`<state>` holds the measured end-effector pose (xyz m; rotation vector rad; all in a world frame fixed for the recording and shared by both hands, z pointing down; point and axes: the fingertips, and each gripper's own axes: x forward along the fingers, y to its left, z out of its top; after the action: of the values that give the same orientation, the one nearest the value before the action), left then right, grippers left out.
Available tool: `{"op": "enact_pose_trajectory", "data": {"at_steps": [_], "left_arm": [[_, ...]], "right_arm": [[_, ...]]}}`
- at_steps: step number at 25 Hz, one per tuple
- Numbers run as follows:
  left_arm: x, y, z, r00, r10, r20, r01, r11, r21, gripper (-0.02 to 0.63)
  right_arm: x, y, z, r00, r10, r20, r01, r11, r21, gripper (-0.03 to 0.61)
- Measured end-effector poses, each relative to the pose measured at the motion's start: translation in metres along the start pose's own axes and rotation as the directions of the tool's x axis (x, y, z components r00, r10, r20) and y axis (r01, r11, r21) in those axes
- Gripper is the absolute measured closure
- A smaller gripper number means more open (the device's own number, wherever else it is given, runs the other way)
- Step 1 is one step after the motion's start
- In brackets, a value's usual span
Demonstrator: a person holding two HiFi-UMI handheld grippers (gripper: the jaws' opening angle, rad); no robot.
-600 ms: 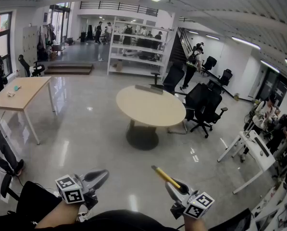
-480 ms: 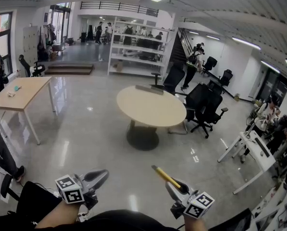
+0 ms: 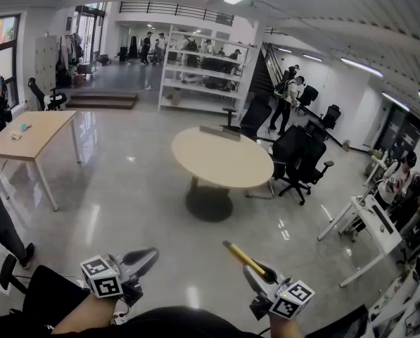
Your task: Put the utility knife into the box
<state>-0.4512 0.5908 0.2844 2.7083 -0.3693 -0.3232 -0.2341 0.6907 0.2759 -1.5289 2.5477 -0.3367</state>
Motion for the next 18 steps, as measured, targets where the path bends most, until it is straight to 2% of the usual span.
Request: {"op": "enact_pose_trajectory", "data": {"at_steps": [6,12,18], "left_arm": [[-0.014,0.012,0.006,1.000,0.011,0.004,-0.011,1.000,-0.006,0.614],[-0.049,0.039,0.027,0.999,0.032,0.012,-0.032,0.999,-0.001,0.614],[-0.089,0.065,0.041,0.999,0.044,0.019,-0.044,0.999,-0.016,0.614]], "right_arm": [[0.015,0.008,0.000,1.000,-0.002,0.001,0.002,1.000,-0.007,0.486],[0.053,0.032,-0.003,1.000,0.016,-0.001,-0.016,1.000,-0.014,0.486],[0.090,0.060,-0.011,0.999,0.031,-0.013,-0.031,0.999,0.023,0.487]]}}
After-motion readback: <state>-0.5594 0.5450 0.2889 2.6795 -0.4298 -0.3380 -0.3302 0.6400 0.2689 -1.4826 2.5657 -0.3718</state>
